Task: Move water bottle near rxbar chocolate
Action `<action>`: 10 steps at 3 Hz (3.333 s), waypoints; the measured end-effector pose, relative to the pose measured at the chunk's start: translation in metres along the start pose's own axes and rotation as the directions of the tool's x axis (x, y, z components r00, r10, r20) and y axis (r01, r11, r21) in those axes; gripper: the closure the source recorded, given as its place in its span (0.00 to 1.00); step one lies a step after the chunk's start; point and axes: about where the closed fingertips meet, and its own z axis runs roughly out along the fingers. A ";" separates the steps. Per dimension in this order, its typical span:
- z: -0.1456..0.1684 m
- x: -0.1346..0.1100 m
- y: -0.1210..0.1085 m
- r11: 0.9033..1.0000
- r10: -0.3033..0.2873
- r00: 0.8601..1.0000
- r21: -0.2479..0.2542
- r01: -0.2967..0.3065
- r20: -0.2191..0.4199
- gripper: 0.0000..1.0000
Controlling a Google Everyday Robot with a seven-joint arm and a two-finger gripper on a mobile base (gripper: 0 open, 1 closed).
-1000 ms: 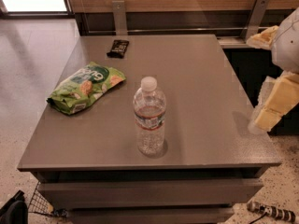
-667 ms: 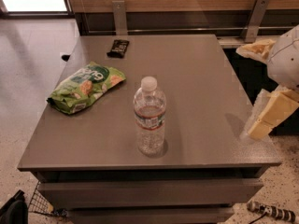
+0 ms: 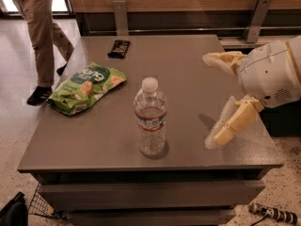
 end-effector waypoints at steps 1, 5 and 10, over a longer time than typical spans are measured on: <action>0.034 -0.011 0.007 0.996 0.061 0.978 -0.070 -0.048 0.198 0.00; 0.088 -0.033 0.020 0.982 0.129 0.837 -0.184 -0.035 0.532 0.16; 0.094 -0.048 0.025 0.980 0.107 0.830 -0.197 0.004 0.547 1.00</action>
Offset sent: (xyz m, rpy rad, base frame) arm 0.0086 0.0612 -0.0428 0.4940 0.1237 0.1359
